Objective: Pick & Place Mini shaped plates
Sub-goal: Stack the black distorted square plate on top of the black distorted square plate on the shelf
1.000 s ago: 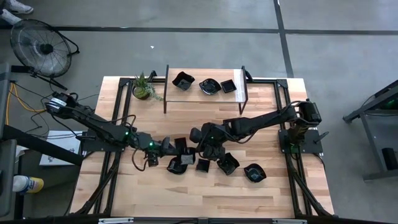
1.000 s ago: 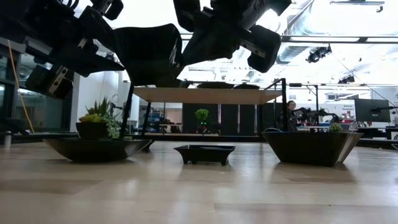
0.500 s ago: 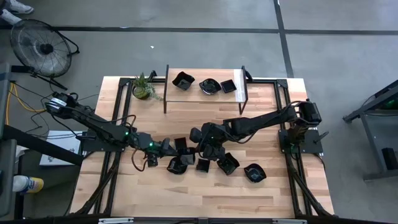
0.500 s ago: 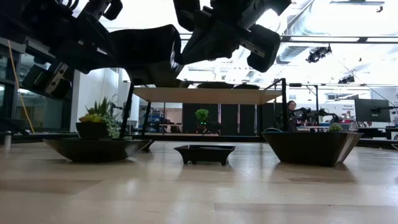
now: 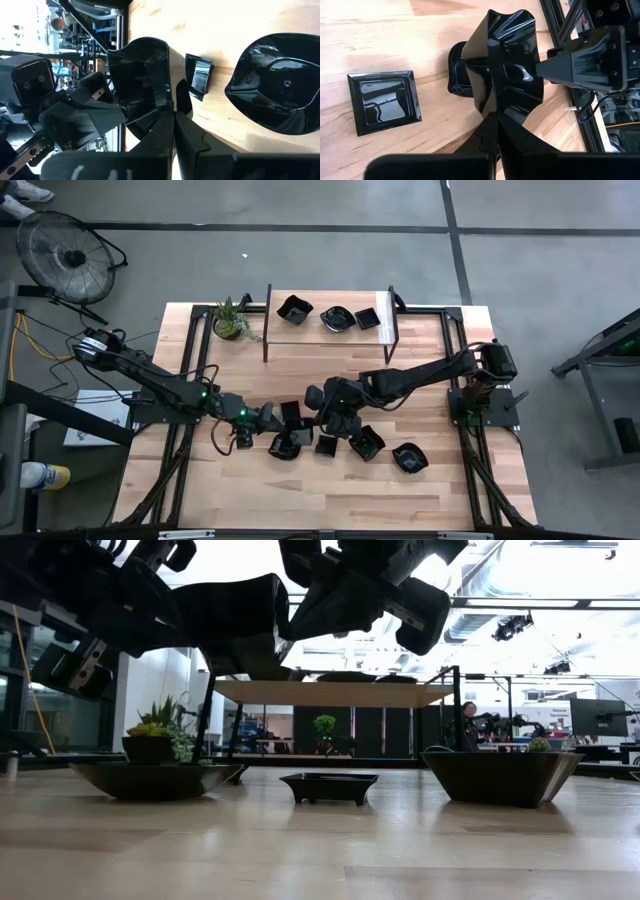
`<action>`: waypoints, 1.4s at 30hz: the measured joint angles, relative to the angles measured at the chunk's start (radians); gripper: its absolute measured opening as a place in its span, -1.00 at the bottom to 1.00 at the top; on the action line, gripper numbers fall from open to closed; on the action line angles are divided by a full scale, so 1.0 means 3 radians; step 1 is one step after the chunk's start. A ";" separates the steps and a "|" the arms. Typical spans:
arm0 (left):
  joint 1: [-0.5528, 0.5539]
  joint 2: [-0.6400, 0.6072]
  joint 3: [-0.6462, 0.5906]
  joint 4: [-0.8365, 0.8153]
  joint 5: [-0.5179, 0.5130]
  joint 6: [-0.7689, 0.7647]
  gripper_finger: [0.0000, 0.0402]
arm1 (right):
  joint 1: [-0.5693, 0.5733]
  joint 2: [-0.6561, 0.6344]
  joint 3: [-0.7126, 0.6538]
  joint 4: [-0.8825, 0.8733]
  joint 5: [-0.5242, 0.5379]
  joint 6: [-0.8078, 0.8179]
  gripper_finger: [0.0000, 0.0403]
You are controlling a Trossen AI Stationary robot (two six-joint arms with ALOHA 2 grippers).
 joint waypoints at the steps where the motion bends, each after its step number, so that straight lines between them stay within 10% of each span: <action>1: 0.0000 0.0000 0.0000 0.0000 0.0000 0.0000 -1.00 | 0.0005 0.0000 0.0000 0.0001 0.0001 0.0000 -0.99; 18: 0.0001 0.0000 0.0000 0.0003 -0.0028 0.0003 -1.00 | 0.0163 -0.0001 0.0000 -0.0002 0.0629 0.0036 -0.31; 33: 0.0001 0.0000 0.0000 -0.0074 -0.0105 -0.0056 -1.00 | 0.0178 -0.0326 0.0000 0.0033 0.0981 0.0168 -0.27; 42: 0.0085 -0.0018 0.0280 -0.0712 -0.0322 0.0058 -1.00 | 0.0158 -0.0603 0.0000 -0.0537 0.1632 0.1196 -0.28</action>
